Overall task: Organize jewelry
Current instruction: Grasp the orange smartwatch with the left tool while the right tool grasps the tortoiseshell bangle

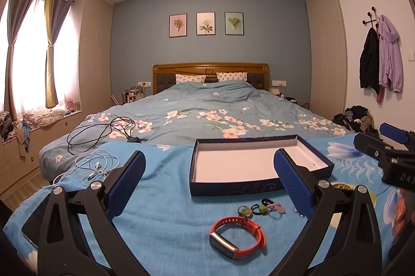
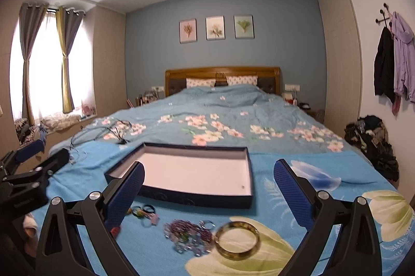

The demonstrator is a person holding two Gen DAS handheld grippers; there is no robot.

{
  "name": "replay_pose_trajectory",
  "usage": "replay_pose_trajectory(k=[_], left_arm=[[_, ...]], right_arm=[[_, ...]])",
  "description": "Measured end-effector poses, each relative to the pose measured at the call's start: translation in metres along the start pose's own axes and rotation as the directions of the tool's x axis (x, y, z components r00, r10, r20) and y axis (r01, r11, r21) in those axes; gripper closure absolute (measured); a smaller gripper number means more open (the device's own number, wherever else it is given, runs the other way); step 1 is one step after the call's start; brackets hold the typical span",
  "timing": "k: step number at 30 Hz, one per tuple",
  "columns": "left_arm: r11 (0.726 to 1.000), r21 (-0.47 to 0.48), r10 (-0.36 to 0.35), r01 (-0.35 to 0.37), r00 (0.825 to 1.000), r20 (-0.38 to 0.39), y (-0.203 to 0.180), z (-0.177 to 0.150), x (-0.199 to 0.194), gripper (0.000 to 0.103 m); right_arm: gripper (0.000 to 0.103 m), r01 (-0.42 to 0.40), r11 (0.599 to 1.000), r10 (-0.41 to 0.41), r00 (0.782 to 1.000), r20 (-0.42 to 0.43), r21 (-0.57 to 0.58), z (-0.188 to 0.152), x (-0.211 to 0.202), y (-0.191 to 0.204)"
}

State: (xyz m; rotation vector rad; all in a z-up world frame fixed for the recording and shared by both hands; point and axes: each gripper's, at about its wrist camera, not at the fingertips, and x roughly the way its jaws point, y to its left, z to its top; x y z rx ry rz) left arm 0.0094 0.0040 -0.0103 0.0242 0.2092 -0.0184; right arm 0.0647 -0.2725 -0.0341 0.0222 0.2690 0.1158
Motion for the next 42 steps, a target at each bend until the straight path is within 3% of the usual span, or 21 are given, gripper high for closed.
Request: replay_pose_trajectory(k=[3,7,10,14,17,22,24,27,30,33,35,37,42], left_arm=[[1.0,0.0,-0.009,0.009,0.999,-0.042,0.007,-0.003,0.007,0.006],[0.999,0.001,-0.04,0.041,0.988,-0.147,0.02,-0.011,0.026,0.006],[0.996,-0.003,-0.089,0.091,0.963,-0.255,0.028,-0.021,0.044,0.006],[0.989,0.003,-0.138,0.149,0.919,-0.37,0.031,-0.034,0.066,0.011],[0.985,0.041,-0.137,0.169,0.9,-0.414,0.026,-0.04,0.077,0.02],[0.97,0.075,-0.163,0.233,0.843,-0.513,0.018,-0.049,0.098,0.038],[0.962,0.091,-0.172,0.257,0.831,-0.529,0.013,-0.049,0.102,0.043],[0.943,0.096,-0.218,0.32,0.807,-0.55,0.007,-0.047,0.105,0.049],[0.92,0.151,-0.218,0.361,0.792,-0.57,-0.003,-0.047,0.11,0.056],[0.897,0.197,-0.214,0.395,0.78,-0.588,-0.014,-0.05,0.113,0.056],[0.897,0.201,-0.206,0.394,0.774,-0.599,-0.015,-0.053,0.115,0.06],[0.901,0.18,-0.209,0.394,0.76,-0.616,-0.015,-0.056,0.116,0.071],[0.93,0.123,-0.196,0.345,0.751,-0.63,-0.006,-0.058,0.108,0.072]], right_arm=[[0.007,0.012,0.999,-0.008,0.994,-0.107,0.03,-0.004,0.013,-0.017],[0.007,0.048,0.999,-0.05,0.954,-0.294,-0.014,-0.021,0.037,-0.032],[0.007,0.039,0.999,-0.051,0.914,-0.401,-0.038,-0.037,0.05,-0.038],[0.011,-0.003,0.999,-0.013,0.886,-0.463,-0.033,-0.047,0.056,-0.044],[0.026,-0.02,0.999,-0.002,0.867,-0.499,-0.039,-0.05,0.063,-0.047],[0.046,-0.054,0.997,0.076,0.825,-0.561,0.056,-0.052,0.079,-0.064],[0.048,-0.066,0.994,0.106,0.816,-0.569,0.09,-0.051,0.083,-0.07],[0.054,-0.065,0.994,0.107,0.81,-0.576,0.092,-0.048,0.089,-0.073],[0.06,-0.064,0.995,0.095,0.806,-0.585,0.073,-0.047,0.094,-0.073],[0.069,-0.068,0.997,0.076,0.804,-0.59,0.036,-0.047,0.097,-0.07],[0.079,-0.066,0.998,0.066,0.804,-0.59,0.023,-0.047,0.098,-0.069],[0.091,-0.067,0.997,0.07,0.803,-0.591,0.027,-0.046,0.099,-0.071],[0.097,-0.063,0.996,0.084,0.805,-0.587,0.055,-0.047,0.098,-0.076]])
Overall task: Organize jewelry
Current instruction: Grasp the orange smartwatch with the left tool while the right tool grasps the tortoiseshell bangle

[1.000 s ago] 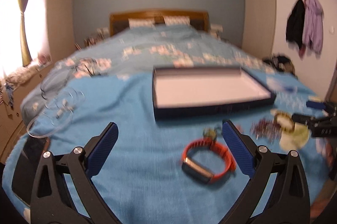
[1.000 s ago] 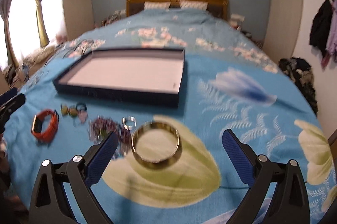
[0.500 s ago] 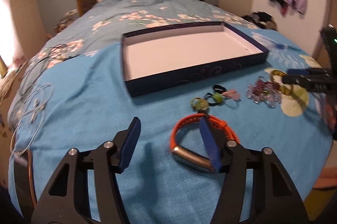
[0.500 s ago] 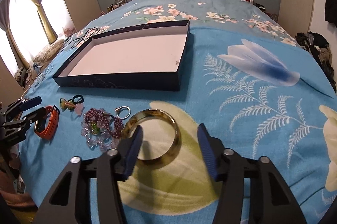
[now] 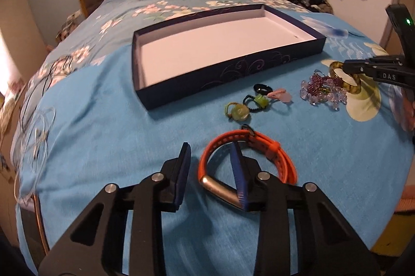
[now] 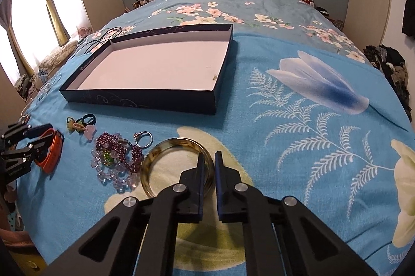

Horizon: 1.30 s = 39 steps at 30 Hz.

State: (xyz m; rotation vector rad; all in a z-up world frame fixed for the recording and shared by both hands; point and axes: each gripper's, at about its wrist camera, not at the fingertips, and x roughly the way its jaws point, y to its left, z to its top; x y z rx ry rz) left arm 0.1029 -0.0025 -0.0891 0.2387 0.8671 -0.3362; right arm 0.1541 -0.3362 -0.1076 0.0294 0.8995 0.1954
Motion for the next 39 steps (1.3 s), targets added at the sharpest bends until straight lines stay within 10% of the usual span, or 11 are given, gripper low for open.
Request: replay_pose_trajectory(k=[14,22,32,39], left_arm=[[0.996,0.085,-0.024,0.022,0.999,0.027,-0.004,0.001,-0.017,0.06],[0.978,0.206,-0.019,0.02,1.0,-0.008,-0.011,0.007,-0.002,0.09],[0.999,-0.047,-0.022,0.021,1.0,-0.016,0.011,-0.002,-0.008,0.095],[0.999,0.015,-0.037,0.038,0.999,-0.018,0.003,-0.006,-0.014,0.08]], right_arm=[[0.09,-0.011,1.0,0.011,1.0,-0.008,0.0,-0.004,-0.002,0.0],[0.09,-0.005,1.0,0.005,1.0,-0.007,-0.025,-0.001,0.002,0.005],[0.097,-0.01,0.999,0.01,1.0,-0.005,-0.038,-0.002,0.002,0.006],[0.097,-0.034,0.999,0.034,0.999,0.006,-0.026,-0.001,-0.001,0.003]])
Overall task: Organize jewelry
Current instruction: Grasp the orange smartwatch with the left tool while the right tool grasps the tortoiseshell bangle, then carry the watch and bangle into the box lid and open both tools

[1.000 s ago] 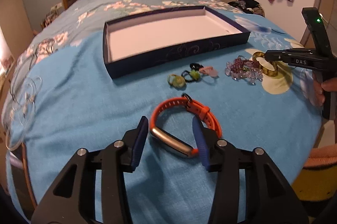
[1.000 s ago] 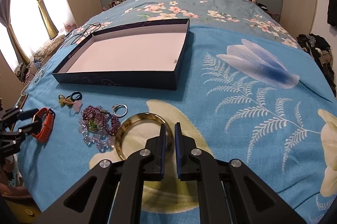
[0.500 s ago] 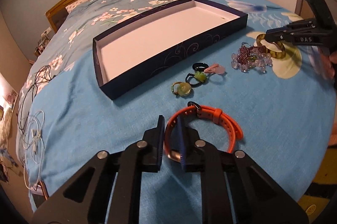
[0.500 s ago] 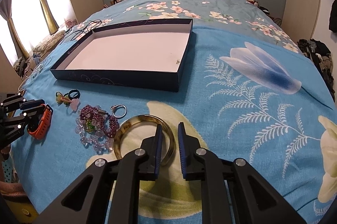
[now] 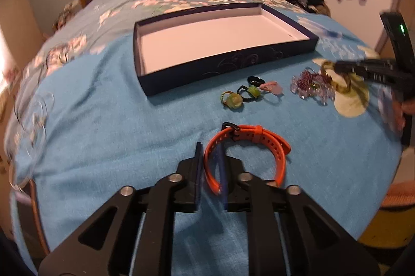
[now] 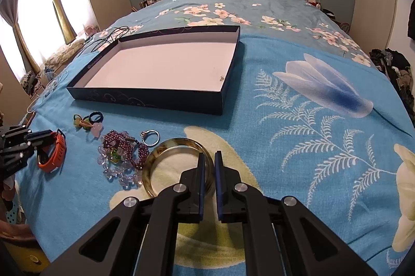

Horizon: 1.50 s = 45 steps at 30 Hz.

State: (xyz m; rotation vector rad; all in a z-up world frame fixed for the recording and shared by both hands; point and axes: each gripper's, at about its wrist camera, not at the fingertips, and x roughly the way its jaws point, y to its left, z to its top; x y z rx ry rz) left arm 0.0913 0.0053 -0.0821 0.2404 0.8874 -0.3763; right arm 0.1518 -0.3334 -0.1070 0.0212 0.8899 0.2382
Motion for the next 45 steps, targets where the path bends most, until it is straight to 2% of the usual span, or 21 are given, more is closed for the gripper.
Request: replay_pose_trajectory(k=[1,3,5,7,8,13,15,22,26,33,40,45], left_arm=[[0.999,0.033,0.002,-0.002,1.0,0.004,-0.004,0.001,0.0,0.065],[0.996,0.085,0.018,-0.02,1.0,0.016,-0.01,0.004,0.001,0.062],[0.993,0.114,0.027,-0.028,1.0,0.01,-0.013,0.007,0.005,0.065],[0.992,0.127,0.015,-0.014,1.0,-0.003,-0.013,0.009,0.01,0.083],[0.992,0.125,0.013,-0.011,1.0,-0.013,-0.012,0.01,0.014,0.087],[0.995,0.099,0.007,-0.006,1.0,-0.011,-0.008,0.01,0.015,0.094],[0.998,0.061,-0.02,0.021,1.0,-0.012,-0.004,0.01,0.013,0.097],[0.993,-0.077,-0.087,0.092,0.994,0.061,0.017,0.021,-0.005,0.097],[0.986,-0.118,-0.102,0.114,0.989,0.104,0.028,0.033,-0.012,0.097],[0.981,-0.172,-0.065,0.095,0.983,0.172,0.044,0.07,-0.013,0.097],[0.975,-0.208,-0.034,0.071,0.984,0.177,0.058,0.119,0.011,0.095],[0.971,-0.223,-0.044,0.082,0.984,0.172,0.065,0.149,0.033,0.095]], right_arm=[[0.097,0.0,1.0,0.0,1.0,0.001,-0.001,0.0,0.0,0.0],[0.097,-0.001,1.0,0.001,1.0,0.002,-0.001,0.001,0.0,0.001],[0.097,-0.001,1.0,0.001,1.0,-0.001,-0.004,0.001,0.001,0.001],[0.097,-0.003,1.0,0.003,1.0,-0.005,-0.001,0.0,0.002,0.001],[0.097,-0.003,1.0,0.003,1.0,-0.006,0.0,0.0,0.003,0.001],[0.097,-0.006,1.0,0.006,1.0,0.002,0.004,0.001,0.002,0.001],[0.097,-0.015,1.0,0.015,1.0,0.014,0.009,0.003,-0.001,0.0],[0.097,-0.05,0.999,0.049,0.996,0.075,0.01,0.017,-0.015,0.002],[0.097,-0.069,0.998,0.069,0.992,0.108,-0.009,0.029,-0.02,0.008],[0.097,-0.086,0.996,0.09,0.984,0.151,-0.036,0.067,-0.016,0.016],[0.097,-0.079,0.996,0.086,0.982,0.165,-0.05,0.114,0.009,0.022],[0.097,-0.068,0.997,0.074,0.985,0.153,-0.048,0.14,0.032,0.022]])
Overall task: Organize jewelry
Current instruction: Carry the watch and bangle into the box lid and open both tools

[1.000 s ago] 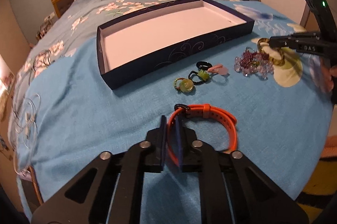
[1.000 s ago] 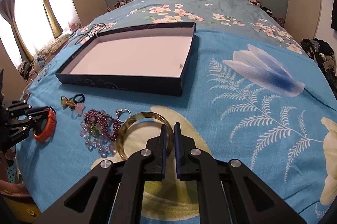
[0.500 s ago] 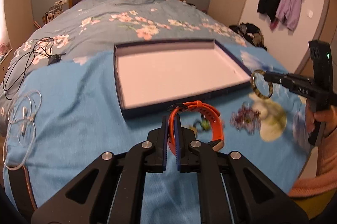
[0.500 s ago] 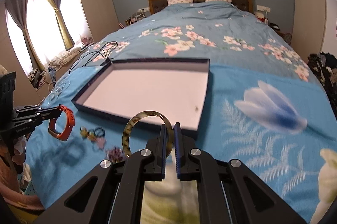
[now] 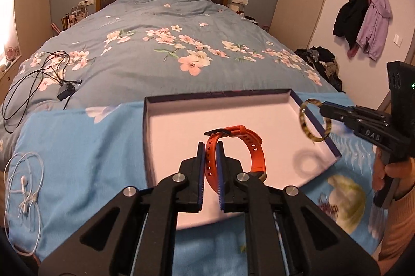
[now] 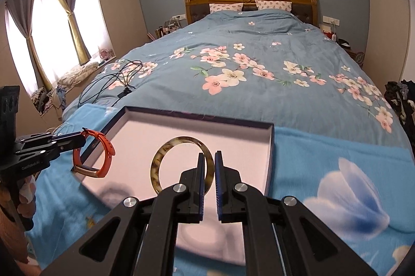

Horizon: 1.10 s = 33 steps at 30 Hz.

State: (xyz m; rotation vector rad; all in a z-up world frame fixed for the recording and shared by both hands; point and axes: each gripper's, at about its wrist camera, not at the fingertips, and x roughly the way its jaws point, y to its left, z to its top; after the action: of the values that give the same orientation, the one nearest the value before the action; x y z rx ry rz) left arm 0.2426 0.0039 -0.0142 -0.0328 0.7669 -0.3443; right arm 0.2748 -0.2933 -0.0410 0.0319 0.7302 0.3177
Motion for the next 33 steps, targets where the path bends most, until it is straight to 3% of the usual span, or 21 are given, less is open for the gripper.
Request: replay_pose_trajectory(k=[7,16,29,30,31,33], left_arm=[[1.0,-0.011,0.006,-0.007,1.0,-0.021,0.004,0.024,0.039,0.095],[0.999,0.027,0.021,-0.019,0.994,-0.107,0.004,0.045,0.097,0.095],[0.997,0.063,0.058,-0.046,0.979,-0.195,0.004,0.065,0.142,0.095],[0.997,0.057,0.063,-0.053,0.978,-0.2,0.004,0.066,0.143,0.09],[0.997,0.049,0.067,-0.059,0.977,-0.202,0.005,0.066,0.144,0.077],[0.996,0.046,0.079,-0.072,0.981,-0.179,0.005,0.066,0.138,0.071]], right_arm=[[0.097,0.014,1.0,-0.014,0.999,-0.045,0.011,0.015,0.037,-0.004],[0.097,0.03,0.998,-0.023,0.991,-0.133,0.053,0.025,0.084,-0.014],[0.097,0.088,0.994,-0.075,0.98,-0.182,0.065,0.03,0.104,-0.014],[0.096,0.088,0.994,-0.075,0.982,-0.175,0.067,0.03,0.102,-0.015],[0.096,0.088,0.994,-0.075,0.983,-0.167,0.07,0.03,0.1,-0.015],[0.095,0.086,0.994,-0.075,0.987,-0.145,0.072,0.03,0.091,-0.015]])
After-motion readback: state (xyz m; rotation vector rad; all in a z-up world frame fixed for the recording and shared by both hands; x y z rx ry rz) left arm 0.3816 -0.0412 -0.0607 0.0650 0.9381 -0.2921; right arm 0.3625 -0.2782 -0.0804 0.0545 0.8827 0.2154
